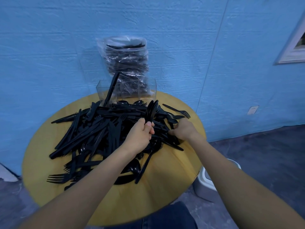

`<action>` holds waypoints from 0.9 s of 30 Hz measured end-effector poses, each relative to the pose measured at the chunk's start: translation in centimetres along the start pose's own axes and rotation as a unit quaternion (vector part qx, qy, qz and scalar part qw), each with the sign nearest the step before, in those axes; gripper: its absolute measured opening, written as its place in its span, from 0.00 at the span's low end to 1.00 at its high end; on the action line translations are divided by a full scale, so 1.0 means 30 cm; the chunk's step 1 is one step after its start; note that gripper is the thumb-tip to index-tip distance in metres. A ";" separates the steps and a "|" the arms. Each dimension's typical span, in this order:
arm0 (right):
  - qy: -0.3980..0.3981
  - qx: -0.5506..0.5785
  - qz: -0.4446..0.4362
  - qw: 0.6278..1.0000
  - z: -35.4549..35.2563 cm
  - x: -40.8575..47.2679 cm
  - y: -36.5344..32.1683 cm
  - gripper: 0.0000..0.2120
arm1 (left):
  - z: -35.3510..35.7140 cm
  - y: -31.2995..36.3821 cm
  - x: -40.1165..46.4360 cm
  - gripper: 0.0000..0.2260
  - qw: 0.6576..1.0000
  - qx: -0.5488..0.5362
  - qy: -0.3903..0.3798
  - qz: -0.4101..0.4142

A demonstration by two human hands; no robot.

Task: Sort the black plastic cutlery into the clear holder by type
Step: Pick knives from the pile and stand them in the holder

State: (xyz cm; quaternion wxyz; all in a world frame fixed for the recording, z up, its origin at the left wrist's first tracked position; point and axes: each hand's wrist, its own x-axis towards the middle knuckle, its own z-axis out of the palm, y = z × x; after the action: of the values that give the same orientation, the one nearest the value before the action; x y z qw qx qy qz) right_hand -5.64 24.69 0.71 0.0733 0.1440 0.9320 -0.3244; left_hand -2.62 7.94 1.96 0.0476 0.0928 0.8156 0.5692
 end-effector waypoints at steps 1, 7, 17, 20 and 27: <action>-0.006 0.001 -0.001 1.000 0.003 0.000 -0.004 0.16 | -0.001 0.000 -0.002 0.12 1.000 0.001 0.001 -0.001; -0.023 0.003 0.003 1.000 -0.003 -0.013 -0.023 0.14 | -0.020 -0.006 -0.008 0.12 1.000 0.012 0.007 -0.003; -0.012 -0.044 -0.008 0.999 0.007 -0.024 -0.035 0.13 | -0.046 -0.018 -0.002 0.12 1.000 0.013 0.017 -0.008; -0.014 -0.051 -0.011 0.999 0.000 -0.031 -0.039 0.14 | -0.057 -0.024 0.005 0.12 1.000 0.005 0.024 -0.011; 0.023 -0.003 -0.054 0.998 -0.030 -0.062 -0.054 0.10 | -0.072 -0.031 0.010 0.11 0.999 -0.012 0.030 -0.006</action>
State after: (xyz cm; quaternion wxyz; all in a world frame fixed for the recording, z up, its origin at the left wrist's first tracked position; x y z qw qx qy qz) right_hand -4.43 23.62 2.80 0.0345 0.1012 0.9410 -0.3212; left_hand -3.39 5.70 1.87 0.0272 0.0699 0.8105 0.5809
